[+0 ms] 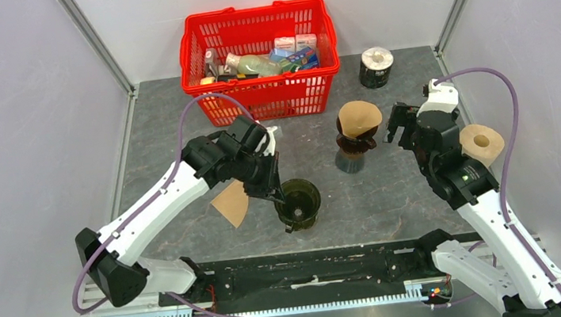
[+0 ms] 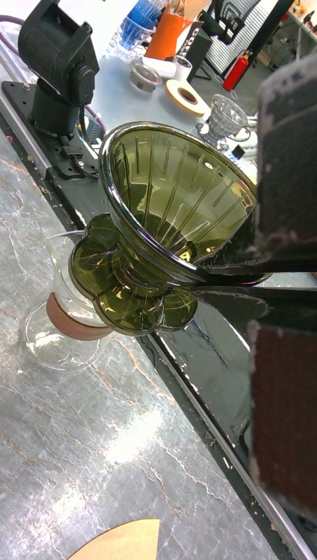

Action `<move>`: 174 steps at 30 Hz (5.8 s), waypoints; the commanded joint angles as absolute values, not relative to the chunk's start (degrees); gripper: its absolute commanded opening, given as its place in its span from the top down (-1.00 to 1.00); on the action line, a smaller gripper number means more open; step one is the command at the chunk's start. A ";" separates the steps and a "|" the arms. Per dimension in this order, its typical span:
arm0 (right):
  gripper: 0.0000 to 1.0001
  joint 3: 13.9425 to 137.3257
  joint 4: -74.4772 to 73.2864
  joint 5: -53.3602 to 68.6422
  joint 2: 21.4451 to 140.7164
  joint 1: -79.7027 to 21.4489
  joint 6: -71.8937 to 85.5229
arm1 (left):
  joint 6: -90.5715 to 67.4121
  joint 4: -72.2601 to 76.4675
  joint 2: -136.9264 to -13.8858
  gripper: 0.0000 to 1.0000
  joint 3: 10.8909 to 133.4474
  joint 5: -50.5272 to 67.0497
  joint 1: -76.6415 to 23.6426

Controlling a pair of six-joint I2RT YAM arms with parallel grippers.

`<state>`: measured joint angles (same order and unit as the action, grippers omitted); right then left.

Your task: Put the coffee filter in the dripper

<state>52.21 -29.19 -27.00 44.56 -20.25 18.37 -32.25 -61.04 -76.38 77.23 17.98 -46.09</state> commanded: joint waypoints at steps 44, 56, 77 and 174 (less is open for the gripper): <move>-0.94 52.03 -28.13 -29.68 44.56 -20.39 18.11 | -29.43 -57.60 -78.94 -0.11 81.50 13.48 -47.48; -0.94 52.03 -28.41 -30.24 43.97 -20.39 18.06 | -40.30 -59.73 -66.67 -0.77 81.15 -16.02 -46.88; -0.94 52.03 -28.59 -31.09 44.24 -20.39 17.86 | -51.13 -39.58 -69.71 -0.83 47.65 -14.67 -22.81; -0.56 67.71 -2.30 7.94 70.29 -42.03 11.93 | -50.27 -4.79 -66.04 0.53 61.06 16.20 -30.56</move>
<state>64.79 -6.31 15.05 69.32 -41.80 14.15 -49.82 -8.78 -67.05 60.18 14.15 -29.63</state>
